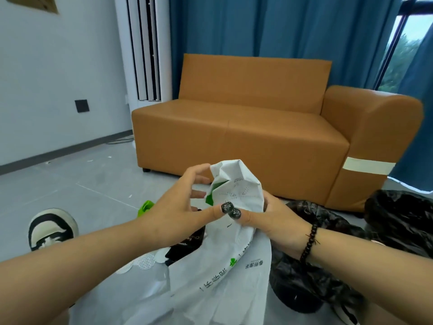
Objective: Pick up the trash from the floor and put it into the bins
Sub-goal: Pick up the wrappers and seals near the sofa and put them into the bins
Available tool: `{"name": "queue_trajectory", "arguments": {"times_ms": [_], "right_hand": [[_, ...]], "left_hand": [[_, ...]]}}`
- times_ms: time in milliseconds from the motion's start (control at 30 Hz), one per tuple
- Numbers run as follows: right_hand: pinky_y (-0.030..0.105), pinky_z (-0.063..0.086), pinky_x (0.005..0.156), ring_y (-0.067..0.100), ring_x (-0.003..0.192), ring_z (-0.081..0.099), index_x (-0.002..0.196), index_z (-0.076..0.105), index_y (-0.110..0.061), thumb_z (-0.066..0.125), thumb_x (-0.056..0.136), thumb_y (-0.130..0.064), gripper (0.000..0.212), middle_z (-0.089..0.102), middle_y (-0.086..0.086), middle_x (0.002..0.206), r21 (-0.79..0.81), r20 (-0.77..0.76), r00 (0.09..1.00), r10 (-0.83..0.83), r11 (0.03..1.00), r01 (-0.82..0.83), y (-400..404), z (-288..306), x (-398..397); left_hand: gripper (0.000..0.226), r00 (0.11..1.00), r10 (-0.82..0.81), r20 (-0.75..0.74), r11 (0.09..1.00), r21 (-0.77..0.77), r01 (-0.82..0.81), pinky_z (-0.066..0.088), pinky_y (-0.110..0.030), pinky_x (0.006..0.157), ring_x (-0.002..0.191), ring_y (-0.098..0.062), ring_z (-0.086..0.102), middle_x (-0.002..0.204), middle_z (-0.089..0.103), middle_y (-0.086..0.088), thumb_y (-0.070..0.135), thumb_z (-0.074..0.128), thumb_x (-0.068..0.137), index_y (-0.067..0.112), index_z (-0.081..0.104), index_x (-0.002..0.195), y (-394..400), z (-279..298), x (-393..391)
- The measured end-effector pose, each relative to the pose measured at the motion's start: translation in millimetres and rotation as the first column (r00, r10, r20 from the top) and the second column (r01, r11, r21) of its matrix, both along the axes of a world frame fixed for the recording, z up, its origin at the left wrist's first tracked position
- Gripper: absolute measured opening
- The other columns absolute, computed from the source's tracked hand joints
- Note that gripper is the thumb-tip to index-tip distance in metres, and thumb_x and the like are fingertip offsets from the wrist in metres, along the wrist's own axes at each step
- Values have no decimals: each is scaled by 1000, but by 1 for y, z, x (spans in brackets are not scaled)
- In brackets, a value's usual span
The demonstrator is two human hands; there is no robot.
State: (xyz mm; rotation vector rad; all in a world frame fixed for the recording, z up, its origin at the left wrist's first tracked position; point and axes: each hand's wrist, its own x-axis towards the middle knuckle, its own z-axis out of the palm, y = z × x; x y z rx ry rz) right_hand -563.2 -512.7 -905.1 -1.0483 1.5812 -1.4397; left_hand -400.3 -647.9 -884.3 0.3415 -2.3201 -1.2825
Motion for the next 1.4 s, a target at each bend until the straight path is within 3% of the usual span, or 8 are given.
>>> {"name": "queue_trajectory", "arguments": {"times_ms": [133, 300, 533, 733, 833, 967, 1167, 1400], "right_hand": [[48, 52, 90, 28, 108, 65, 128, 49, -17, 92, 51, -25, 89, 66, 8, 120, 62, 2, 989, 148, 987, -148, 1, -3, 8], [39, 53, 88, 22, 111, 63, 132, 46, -20, 83, 61, -8, 81, 65, 3, 121, 127, -58, 966, 250, 962, -242, 6, -1, 10], [53, 48, 95, 38, 110, 60, 123, 54, -5, 73, 67, -10, 59, 62, 23, 118, 241, -11, 929, 369, 903, -355, 9, 4, 7], [42, 53, 91, 20, 102, 66, 122, 50, -29, 78, 59, -26, 69, 65, -5, 116, 233, -257, 949, 183, 965, -123, 7, 1, 13], [45, 56, 85, 24, 95, 68, 122, 48, -38, 84, 50, -40, 81, 67, -9, 109, 216, -251, 963, 94, 976, -39, 9, -5, 13], [45, 57, 78, 24, 77, 70, 114, 57, -25, 81, 70, -13, 51, 71, -2, 94, 135, -204, 978, 29, 991, -1, 7, -10, 21], [46, 56, 76, 29, 79, 69, 104, 65, -13, 73, 75, 4, 35, 71, 8, 90, 67, -51, 995, -89, 993, 92, 6, -11, 20], [42, 58, 78, 24, 86, 71, 110, 61, -19, 78, 70, 4, 49, 73, -2, 92, 78, -151, 988, -22, 996, 35, 11, -14, 23]], "left_hand": [[69, 997, 63, -36, 998, -15, -64, 51, -28, 88, 98, 1, 61, 113, 54, 22, 56, 59, 69, 42, 37, 133, -9, 0, 1], [29, 996, -1, -93, 1000, 16, 2, 55, -37, 78, 84, -13, 64, 94, 67, 4, 47, 69, 76, 30, 60, 98, -20, -4, 4], [51, 989, -8, -150, 987, 155, 31, 39, -42, 60, 64, -24, 48, 72, 56, -27, 45, 68, 76, -1, 47, 82, -15, 4, -3], [40, 970, 204, -134, 977, -29, -209, 35, -21, 41, 42, -8, 42, 52, 51, 4, 36, 73, 78, 9, 46, 67, -14, 8, -7], [41, 951, 279, -135, 957, -46, -288, 39, -32, 49, 50, -13, 49, 57, 54, -5, 40, 75, 76, 15, 45, 62, -22, 4, -6], [37, 954, 275, -119, 961, 5, -277, 52, -41, 57, 63, -20, 62, 77, 67, -11, 42, 81, 69, 15, 55, 73, -13, 4, -3], [77, 978, -97, 184, 995, 40, 91, 58, -29, 76, 94, -5, 65, 105, 64, 11, 40, 90, 54, 40, 47, 118, -10, 2, 5], [56, 996, -91, 16, 977, 193, 86, 58, -39, 82, 98, -21, 69, 106, 70, -3, 37, 81, 71, 21, 53, 117, -15, -4, 5]]}}
